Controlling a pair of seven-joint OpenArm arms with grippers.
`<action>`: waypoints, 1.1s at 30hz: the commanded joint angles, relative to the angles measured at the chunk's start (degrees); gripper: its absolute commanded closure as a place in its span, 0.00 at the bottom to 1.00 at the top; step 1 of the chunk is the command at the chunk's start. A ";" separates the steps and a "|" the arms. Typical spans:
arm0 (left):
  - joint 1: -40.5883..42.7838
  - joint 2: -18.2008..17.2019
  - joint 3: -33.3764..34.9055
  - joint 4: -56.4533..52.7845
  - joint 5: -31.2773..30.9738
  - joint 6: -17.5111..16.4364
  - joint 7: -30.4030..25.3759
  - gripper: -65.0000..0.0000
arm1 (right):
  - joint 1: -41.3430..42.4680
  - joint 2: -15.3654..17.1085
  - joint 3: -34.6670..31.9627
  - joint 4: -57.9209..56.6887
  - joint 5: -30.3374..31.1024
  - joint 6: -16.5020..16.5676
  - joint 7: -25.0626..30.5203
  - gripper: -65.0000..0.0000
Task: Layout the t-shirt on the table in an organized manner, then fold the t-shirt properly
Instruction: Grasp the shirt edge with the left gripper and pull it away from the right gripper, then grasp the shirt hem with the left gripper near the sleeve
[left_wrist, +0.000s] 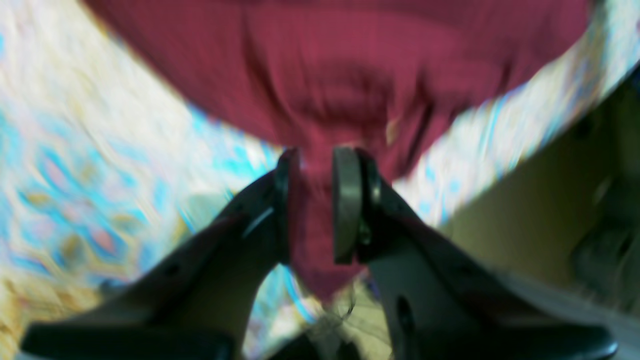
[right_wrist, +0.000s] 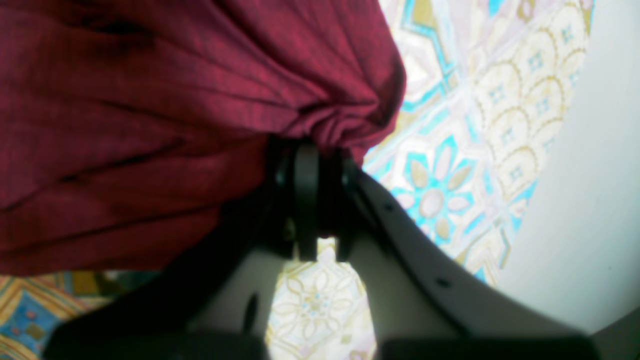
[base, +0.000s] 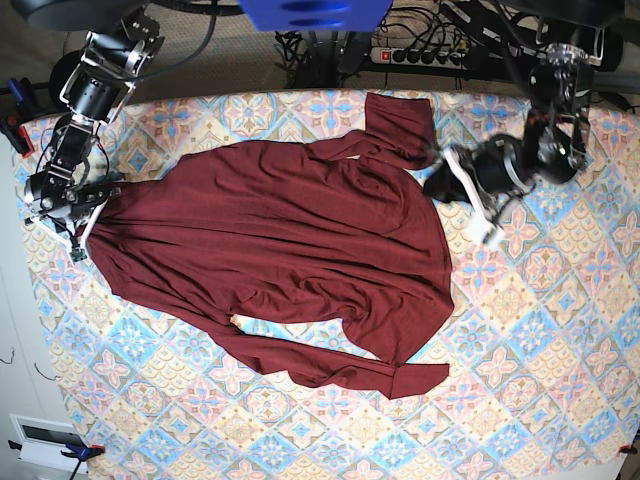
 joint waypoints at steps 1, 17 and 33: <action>-3.16 0.51 -2.05 -2.29 0.40 0.19 -0.41 0.82 | 0.98 1.24 0.12 0.99 0.06 -0.32 0.66 0.99; -47.38 18.53 -5.48 -58.38 11.83 0.45 -12.01 0.44 | 0.63 -0.95 0.03 4.24 0.06 -0.32 0.66 0.99; -55.73 25.66 -5.83 -81.68 29.06 1.86 -35.48 0.35 | -1.22 -2.27 0.03 11.45 0.15 -0.32 -4.17 0.99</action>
